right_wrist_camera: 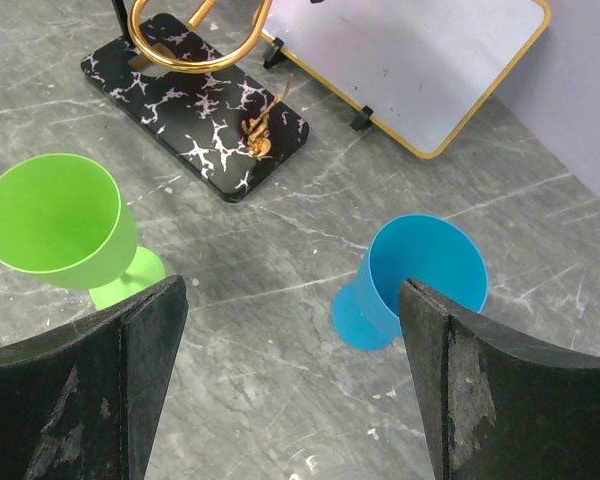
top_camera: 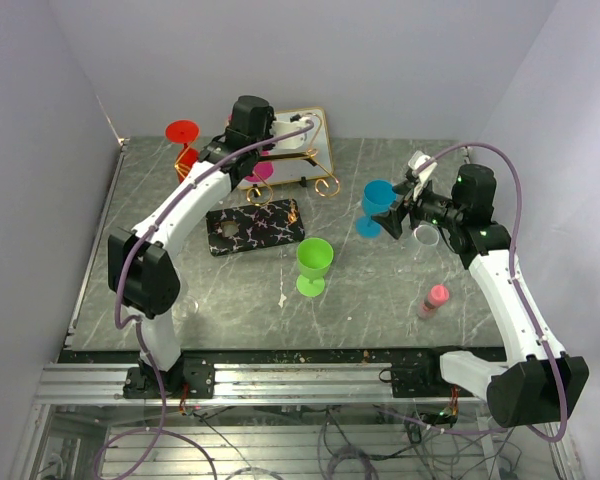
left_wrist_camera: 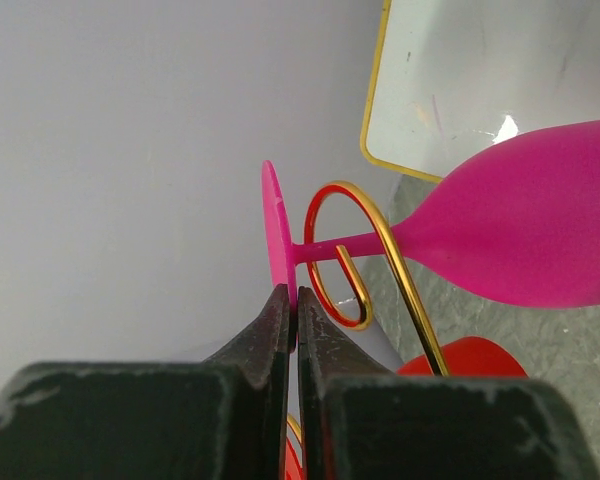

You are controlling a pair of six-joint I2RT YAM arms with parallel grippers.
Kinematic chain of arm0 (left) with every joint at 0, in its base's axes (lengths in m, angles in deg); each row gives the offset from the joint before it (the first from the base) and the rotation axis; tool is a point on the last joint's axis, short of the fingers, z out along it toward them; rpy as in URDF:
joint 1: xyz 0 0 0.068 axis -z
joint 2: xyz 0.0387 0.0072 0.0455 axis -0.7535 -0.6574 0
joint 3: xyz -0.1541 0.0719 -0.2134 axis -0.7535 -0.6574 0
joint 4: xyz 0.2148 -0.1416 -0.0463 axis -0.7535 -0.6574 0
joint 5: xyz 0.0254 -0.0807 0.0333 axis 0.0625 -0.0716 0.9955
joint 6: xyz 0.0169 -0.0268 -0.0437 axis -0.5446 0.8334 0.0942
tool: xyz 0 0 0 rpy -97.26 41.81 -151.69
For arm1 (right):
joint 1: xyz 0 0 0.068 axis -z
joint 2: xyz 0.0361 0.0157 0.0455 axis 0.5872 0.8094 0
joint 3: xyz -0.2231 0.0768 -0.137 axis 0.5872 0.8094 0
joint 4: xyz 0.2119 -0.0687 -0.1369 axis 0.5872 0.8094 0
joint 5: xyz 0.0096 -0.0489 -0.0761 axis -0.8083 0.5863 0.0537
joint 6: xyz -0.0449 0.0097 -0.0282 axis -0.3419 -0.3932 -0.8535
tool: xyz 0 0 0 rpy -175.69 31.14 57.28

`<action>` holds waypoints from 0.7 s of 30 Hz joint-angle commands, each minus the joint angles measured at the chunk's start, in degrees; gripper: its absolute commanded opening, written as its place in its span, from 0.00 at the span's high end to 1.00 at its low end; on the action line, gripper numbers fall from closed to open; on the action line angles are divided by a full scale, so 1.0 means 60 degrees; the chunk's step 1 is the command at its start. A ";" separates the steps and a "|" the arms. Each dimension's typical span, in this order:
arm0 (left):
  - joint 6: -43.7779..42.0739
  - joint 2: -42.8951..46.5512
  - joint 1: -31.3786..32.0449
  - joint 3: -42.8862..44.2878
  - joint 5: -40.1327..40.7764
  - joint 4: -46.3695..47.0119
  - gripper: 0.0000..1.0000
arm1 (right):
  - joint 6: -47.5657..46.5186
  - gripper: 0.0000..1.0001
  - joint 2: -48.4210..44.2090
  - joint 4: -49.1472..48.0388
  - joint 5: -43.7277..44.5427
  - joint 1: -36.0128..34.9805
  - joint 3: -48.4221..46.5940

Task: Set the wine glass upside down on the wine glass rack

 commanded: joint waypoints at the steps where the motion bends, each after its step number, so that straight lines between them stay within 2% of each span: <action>1: 0.0083 0.0565 -0.0087 -0.0171 -0.0109 -0.0109 0.89 | -0.0055 0.14 -0.0012 -0.0226 -0.0029 0.0090 0.0162; 21: 0.0099 0.0810 -0.0073 -0.0373 -0.0264 -0.0946 0.76 | -0.0107 0.14 -0.0044 -0.0272 -0.0004 0.0135 0.0244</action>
